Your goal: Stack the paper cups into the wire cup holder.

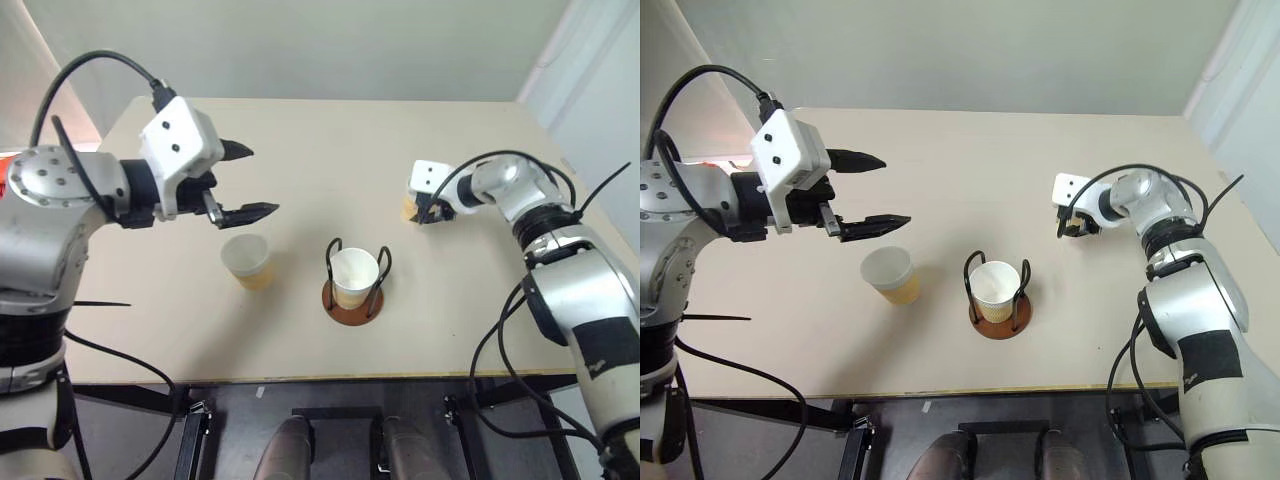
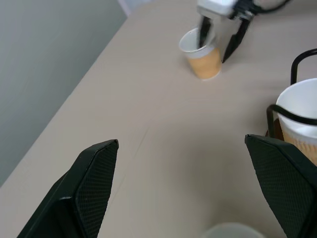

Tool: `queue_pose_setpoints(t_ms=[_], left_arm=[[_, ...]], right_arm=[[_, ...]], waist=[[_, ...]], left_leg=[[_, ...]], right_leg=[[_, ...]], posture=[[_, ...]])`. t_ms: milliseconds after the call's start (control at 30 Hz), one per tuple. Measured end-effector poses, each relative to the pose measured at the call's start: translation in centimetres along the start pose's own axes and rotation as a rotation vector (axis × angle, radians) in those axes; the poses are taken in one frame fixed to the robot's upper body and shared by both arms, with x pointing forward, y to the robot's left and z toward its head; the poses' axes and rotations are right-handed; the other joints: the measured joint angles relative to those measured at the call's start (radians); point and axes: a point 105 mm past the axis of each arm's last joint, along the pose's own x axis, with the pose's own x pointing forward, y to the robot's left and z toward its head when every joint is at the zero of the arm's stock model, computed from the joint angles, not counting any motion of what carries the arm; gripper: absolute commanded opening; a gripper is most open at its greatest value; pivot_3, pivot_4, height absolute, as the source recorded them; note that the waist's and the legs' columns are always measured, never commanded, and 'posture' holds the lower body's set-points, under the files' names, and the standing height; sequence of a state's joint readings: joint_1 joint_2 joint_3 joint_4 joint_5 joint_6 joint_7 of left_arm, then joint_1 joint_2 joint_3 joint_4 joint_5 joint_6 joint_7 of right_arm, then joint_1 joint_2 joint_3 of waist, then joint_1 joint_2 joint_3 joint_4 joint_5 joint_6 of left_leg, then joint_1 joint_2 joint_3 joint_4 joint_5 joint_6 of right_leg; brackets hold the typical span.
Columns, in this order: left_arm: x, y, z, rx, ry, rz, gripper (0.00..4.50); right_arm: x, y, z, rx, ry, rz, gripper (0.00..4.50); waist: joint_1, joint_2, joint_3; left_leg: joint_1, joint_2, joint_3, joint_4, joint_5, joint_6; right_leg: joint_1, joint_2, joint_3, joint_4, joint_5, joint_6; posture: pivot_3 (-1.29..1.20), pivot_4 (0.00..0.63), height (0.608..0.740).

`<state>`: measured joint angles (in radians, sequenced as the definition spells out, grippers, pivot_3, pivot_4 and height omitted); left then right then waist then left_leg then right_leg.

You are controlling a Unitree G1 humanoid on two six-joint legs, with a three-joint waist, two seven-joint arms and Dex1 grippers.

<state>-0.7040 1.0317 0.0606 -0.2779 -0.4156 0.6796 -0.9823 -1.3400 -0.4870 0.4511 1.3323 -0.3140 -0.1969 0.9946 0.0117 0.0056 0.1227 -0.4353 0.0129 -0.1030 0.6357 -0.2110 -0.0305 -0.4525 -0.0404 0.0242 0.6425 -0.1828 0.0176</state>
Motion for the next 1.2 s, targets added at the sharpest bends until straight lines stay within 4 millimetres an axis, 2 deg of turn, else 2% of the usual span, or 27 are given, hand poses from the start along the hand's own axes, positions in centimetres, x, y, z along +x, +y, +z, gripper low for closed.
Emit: queue_pose_setpoints(t_ms=[133, 300, 400, 467, 500, 600, 633, 700, 800, 867, 900, 1200], left_arm=[[-0.2, 0.1, -0.2, -0.002, 0.013, 0.001, 4.50], [-0.3, 0.0, -0.2, 0.001, 0.018, -0.011, 4.50], [-0.4, 0.0, -0.3, -0.002, 0.019, -0.022, 4.50], [-0.8, -0.3, -0.1, -0.019, -0.002, -0.065, 4.50], [-1.2, -0.6, 0.4, -0.027, -0.027, -0.099, 4.50], [-2.9, -2.3, 1.8, -0.035, -0.108, -0.236, 4.50], [-3.4, -2.7, 2.1, -0.043, -0.130, -0.268, 4.50], [-4.3, -2.9, 2.3, -0.059, -0.149, -0.291, 4.50], [-5.5, -3.3, 2.1, -0.093, -0.151, -0.333, 4.50], [-6.0, -3.5, 2.0, -0.107, -0.153, -0.353, 4.50], [-6.1, -3.6, 1.8, -0.113, -0.146, -0.360, 4.50], [-6.6, -3.7, 1.4, -0.132, -0.131, -0.350, 4.50]], right_arm=[[0.0, -0.1, 0.0, 0.016, -0.010, -0.011, 0.09], [-1.1, -0.7, 1.2, 0.009, -0.077, 0.011, 0.04], [-3.1, -1.5, 3.1, -0.029, -0.166, 0.052, 0.04], [-5.2, -1.4, 5.7, -0.063, -0.301, 0.151, 0.04], [-6.4, -1.3, 7.6, -0.100, -0.385, 0.197, 0.04], [-10.4, -0.8, 12.2, -0.231, -0.589, 0.259, 0.04], [-11.7, -0.1, 13.1, -0.278, -0.631, 0.279, 0.04], [-13.0, 1.9, 14.5, -0.350, -0.685, 0.353, 0.04], [-12.8, 5.5, 14.7, -0.385, -0.705, 0.502, 0.04], [-12.3, 6.9, 14.5, -0.397, -0.693, 0.563, 0.04], [-12.1, 7.3, 14.4, -0.403, -0.682, 0.579, 0.04], [-11.2, 7.8, 13.9, -0.460, -0.620, 0.572, 0.04]], waist=[[-0.001, 0.000, 0.000], [-0.001, 0.000, 0.000], [-0.002, 0.000, 0.000], [-0.003, 0.000, 0.000], [-0.004, 0.000, 0.000], [-0.009, 0.000, 0.000], [-0.010, 0.000, 0.000], [-0.009, -0.001, 0.000], [-0.008, -0.001, 0.000], [-0.009, -0.001, 0.000], [-0.009, -0.001, 0.000], [-0.013, -0.001, 0.000]], left_leg=[[0.001, 0.000, 0.000, 0.000, 0.001, -0.001], [0.000, 0.000, 0.000, -0.001, 0.001, -0.001], [0.000, 0.000, 0.000, -0.002, 0.000, -0.001], [-0.001, 0.000, 0.000, -0.003, 0.000, -0.001], [-0.001, 0.000, 0.001, -0.004, 0.000, -0.002], [-0.002, 0.001, 0.000, -0.005, 0.002, -0.008], [-0.001, 0.001, 0.000, -0.005, 0.004, -0.014], [0.001, 0.003, 0.000, -0.004, 0.004, -0.014], [0.001, 0.003, -0.001, -0.004, 0.004, -0.014], [0.001, 0.003, 0.000, -0.004, 0.003, -0.011], [0.002, 0.003, -0.001, -0.004, 0.000, -0.004], [0.008, 0.003, -0.001, -0.004, 0.007, -0.001]], right_leg=[[0.000, 0.000, 0.000, 0.001, 0.000, 0.000], [-0.001, 0.000, 0.000, 0.001, 0.000, -0.001], [-0.001, 0.000, 0.000, 0.000, -0.001, -0.001], [-0.001, 0.000, 0.000, -0.001, -0.001, -0.002], [-0.002, 0.001, 0.000, -0.001, -0.002, -0.003], [-0.001, 0.004, 0.000, -0.001, -0.004, -0.004], [0.000, 0.005, 0.000, -0.001, -0.007, -0.006], [0.002, 0.005, 0.000, -0.001, -0.011, -0.008], [0.002, 0.005, 0.000, 0.001, -0.017, -0.015], [0.001, 0.005, 0.001, 0.002, -0.017, -0.015], [0.002, 0.005, 0.001, 0.003, -0.017, -0.015], [0.005, 0.005, 0.002, 0.005, -0.013, -0.019]], posture=[[0.00, 0.150, 0.740], [0.00, 0.150, 0.740], [0.00, 0.150, 0.740], [0.00, 0.150, 0.740], [0.00, 0.150, 0.740], [0.00, 0.150, 0.740], [0.00, 0.150, 0.740], [0.00, 0.150, 0.740], [0.00, 0.150, 0.740], [0.00, 0.150, 0.740], [0.00, 0.150, 0.740], [0.00, 0.150, 0.740]])
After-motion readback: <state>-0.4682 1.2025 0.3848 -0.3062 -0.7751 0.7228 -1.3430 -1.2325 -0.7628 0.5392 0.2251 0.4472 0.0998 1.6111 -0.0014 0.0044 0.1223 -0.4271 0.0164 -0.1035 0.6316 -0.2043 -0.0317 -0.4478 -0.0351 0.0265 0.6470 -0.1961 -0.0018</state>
